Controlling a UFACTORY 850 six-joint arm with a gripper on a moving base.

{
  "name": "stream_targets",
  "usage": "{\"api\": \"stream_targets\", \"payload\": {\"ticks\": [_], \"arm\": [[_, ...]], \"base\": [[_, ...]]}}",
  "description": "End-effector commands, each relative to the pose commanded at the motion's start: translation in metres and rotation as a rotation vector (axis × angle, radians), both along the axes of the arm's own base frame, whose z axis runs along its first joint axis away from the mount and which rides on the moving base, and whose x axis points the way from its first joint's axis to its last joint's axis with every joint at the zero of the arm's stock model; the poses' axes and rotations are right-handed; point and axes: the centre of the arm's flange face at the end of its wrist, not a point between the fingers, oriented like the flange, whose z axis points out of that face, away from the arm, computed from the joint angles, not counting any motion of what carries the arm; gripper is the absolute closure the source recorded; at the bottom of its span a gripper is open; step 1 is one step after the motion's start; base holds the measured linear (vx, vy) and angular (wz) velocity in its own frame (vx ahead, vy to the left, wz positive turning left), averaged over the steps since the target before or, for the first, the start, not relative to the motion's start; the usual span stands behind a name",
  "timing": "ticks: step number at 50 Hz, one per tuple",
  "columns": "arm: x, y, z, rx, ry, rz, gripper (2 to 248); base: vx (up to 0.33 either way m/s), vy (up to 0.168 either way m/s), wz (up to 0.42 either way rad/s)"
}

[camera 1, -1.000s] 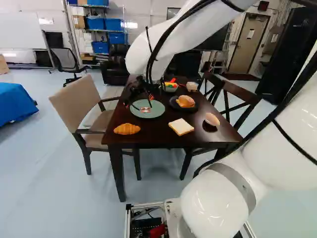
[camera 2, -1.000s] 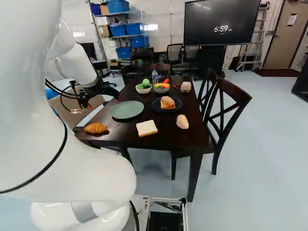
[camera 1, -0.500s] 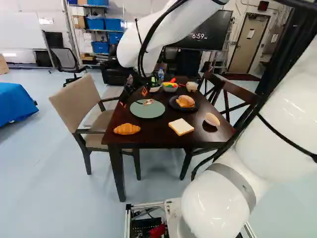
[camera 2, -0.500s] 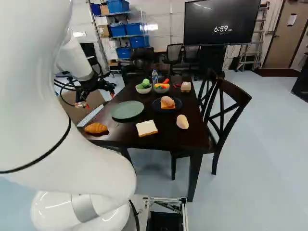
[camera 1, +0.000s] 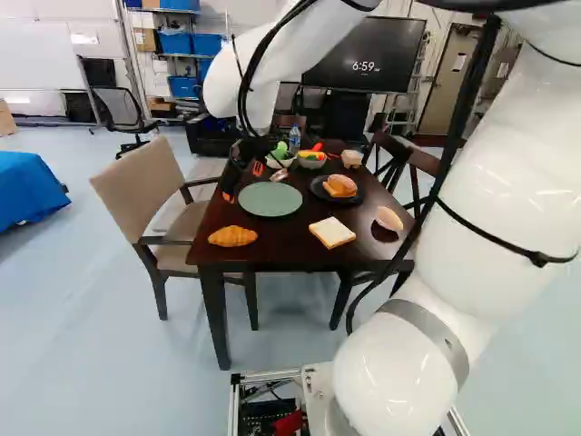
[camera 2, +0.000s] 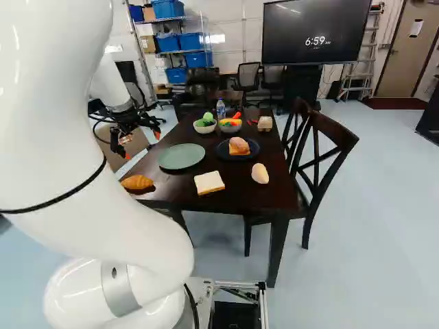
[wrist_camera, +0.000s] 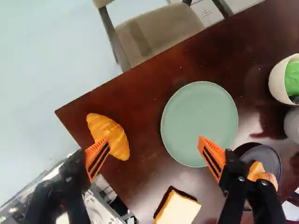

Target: Move the croissant to the empty plate

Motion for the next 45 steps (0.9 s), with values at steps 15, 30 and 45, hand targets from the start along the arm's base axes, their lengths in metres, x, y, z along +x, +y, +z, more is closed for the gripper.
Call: {"api": "stream_targets", "payload": {"ticks": [15, 30, 45], "arm": [[0.005, 0.009, -0.002, -0.073, 0.088, 0.066, 3], [0.005, 0.024, -0.004, -0.130, 0.183, 0.088, 3], [-0.001, 0.040, -0.004, -0.136, 0.205, 0.113, 3]], "base": [[0.000, 0.000, 0.000], [0.000, 0.000, 0.000], [0.000, 0.000, 0.000]]}}
